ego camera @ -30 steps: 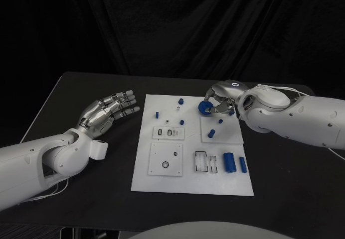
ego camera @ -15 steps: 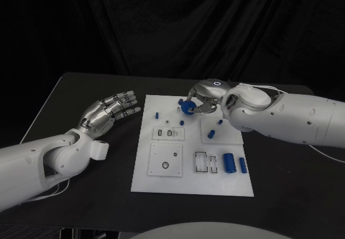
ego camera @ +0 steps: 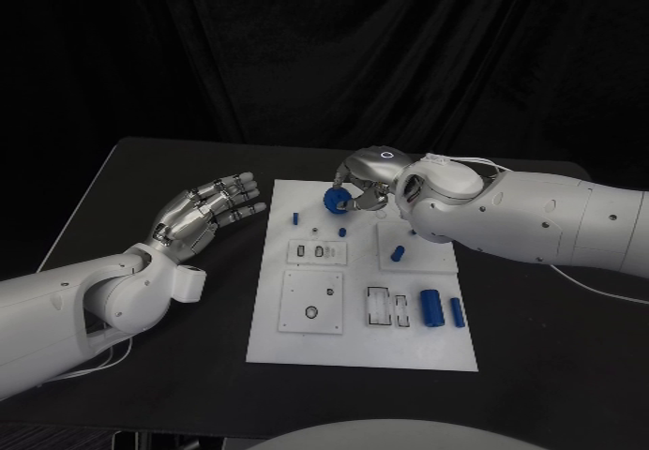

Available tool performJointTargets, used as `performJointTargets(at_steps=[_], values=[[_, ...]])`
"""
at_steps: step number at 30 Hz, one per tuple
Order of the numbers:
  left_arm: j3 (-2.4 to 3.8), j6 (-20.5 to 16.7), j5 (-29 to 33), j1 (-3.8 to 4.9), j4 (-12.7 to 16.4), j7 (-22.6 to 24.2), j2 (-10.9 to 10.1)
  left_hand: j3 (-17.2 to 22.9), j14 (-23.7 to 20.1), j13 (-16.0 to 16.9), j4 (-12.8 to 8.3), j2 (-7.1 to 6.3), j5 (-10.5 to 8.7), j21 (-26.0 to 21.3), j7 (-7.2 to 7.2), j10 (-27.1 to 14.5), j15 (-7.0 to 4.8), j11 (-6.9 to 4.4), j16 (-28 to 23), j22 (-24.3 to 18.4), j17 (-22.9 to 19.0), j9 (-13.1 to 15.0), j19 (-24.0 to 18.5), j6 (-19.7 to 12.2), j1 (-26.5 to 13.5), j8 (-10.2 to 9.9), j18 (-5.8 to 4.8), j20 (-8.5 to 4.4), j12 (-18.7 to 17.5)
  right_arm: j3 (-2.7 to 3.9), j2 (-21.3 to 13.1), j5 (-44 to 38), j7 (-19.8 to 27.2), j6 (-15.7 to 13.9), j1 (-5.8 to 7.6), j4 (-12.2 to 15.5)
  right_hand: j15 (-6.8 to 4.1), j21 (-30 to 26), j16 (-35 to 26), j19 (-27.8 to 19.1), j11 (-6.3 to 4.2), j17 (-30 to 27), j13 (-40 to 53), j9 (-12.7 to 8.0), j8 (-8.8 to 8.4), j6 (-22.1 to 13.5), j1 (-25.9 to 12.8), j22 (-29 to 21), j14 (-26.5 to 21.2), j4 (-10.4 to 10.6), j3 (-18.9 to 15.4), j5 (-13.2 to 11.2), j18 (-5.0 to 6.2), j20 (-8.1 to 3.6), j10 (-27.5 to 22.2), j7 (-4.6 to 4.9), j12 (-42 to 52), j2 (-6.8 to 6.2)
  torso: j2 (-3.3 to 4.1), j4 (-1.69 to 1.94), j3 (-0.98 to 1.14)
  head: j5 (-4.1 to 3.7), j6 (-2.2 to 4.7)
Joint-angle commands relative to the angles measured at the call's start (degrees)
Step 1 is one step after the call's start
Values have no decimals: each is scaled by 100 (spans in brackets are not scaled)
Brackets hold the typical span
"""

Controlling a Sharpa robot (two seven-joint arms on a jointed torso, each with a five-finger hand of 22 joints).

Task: Assemble the parts on the task board

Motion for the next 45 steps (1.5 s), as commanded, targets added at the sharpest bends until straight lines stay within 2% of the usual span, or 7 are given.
performJointTargets(at_steps=[1,7,11,19,25,33,45], values=[[5,74,18,-6,1,941,20,25,-2,4,-2,3,10,29,26,1,53,47,21,8,9,1,41,-12,-64,-8,-98,8,4,5,51,-26,9,128,-10,-85,8,-48,32,-54,26,1510,1509,672,-14,-57,31,899,603,9,1,-25,-21,8,608,-5,31,57,1,0,-4,8,-8],[5,84,18,-6,-15,941,45,25,-2,4,-2,3,10,29,26,1,53,47,21,8,9,1,41,-12,-64,-8,-98,8,4,5,176,-26,-72,342,-55,-298,30,-326,-110,-266,40,1343,1509,568,-341,-587,35,751,496,23,68,-34,54,39,608,91,31,25,2,5,2,-6,-19],[5,88,18,-7,-19,941,49,25,-2,4,-2,3,10,29,26,1,53,47,21,8,9,1,41,-12,-64,-8,-98,8,4,5,205,-26,-112,410,-78,-355,14,-359,-122,-278,19,1331,1502,496,-513,-782,25,744,487,36,94,-84,60,27,601,90,30,9,2,-6,0,14,-25],[5,89,17,-9,-30,938,49,25,-2,4,-2,3,10,29,26,1,53,47,21,8,9,1,41,-12,-64,-8,-98,8,4,5,206,-26,-113,423,-98,-358,-35,-397,-112,-265,-40,1347,1262,276,-855,-1093,-44,760,497,80,64,-448,60,-18,386,27,-42,-16,3,-9,-1,5,-39],[5,97,17,-11,-37,938,59,47,-7,3,-3,-5,8,30,29,-5,56,49,19,8,8,0,42,-17,-70,-11,-104,8,-2,5,180,-26,-61,366,-109,-285,-39,-411,-118,-269,-43,1341,1256,269,-837,-1019,-57,759,493,92,53,-493,62,-23,382,26,-44,-10,4,-5,10,-4,-41],[5,97,17,-13,-42,936,54,47,-7,3,-3,-5,8,30,29,-5,56,49,19,8,8,0,42,-17,-70,-11,-104,8,-2,5,125,-26,-1,290,-123,-189,-43,-418,-119,-265,-46,1341,1264,270,-802,-901,-54,764,493,95,48,-496,61,-28,390,22,-43,0,0,-30,5,23,-60],[5,96,17,-15,-35,933,47,47,-7,3,-3,-5,8,30,29,-5,56,49,19,8,8,0,42,-17,-70,-11,-104,8,-2,5,80,-26,28,224,-136,-156,-50,-438,-127,-275,-63,1334,1251,250,-833,-926,-30,759,488,79,49,-485,66,-32,379,-8,-48,-8,0,-21,4,11,-68]])
